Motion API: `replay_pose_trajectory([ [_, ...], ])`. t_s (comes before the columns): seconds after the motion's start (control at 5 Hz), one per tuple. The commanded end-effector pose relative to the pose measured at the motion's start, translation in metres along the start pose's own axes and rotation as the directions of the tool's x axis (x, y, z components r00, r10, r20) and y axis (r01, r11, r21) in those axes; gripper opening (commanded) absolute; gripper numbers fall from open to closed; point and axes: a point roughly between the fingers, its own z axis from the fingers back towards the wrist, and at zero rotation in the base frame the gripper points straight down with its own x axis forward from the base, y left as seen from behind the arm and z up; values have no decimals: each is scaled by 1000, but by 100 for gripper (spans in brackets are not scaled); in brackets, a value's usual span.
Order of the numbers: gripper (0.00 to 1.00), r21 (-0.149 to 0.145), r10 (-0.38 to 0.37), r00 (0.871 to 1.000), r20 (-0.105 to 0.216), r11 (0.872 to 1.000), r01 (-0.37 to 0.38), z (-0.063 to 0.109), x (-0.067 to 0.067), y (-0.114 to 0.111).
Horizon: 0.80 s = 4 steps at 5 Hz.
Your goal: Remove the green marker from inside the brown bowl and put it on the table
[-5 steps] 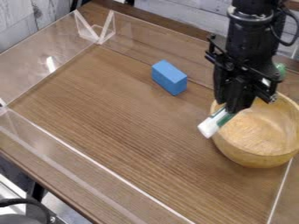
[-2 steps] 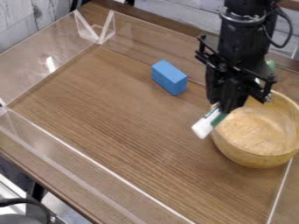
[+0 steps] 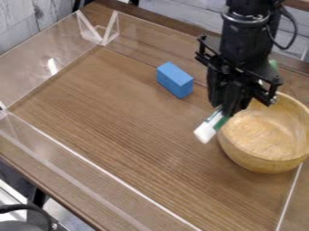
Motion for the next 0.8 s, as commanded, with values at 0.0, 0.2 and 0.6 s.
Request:
replay_pose_trajectory([
  [0.0,0,20,41,996,78,999,-43,19,2,5],
  [0.2,0,30,63,994,83,997,-66,19,-1,7],
  [0.6,0,44,81,993,92,995,-85,18,-6,9],
])
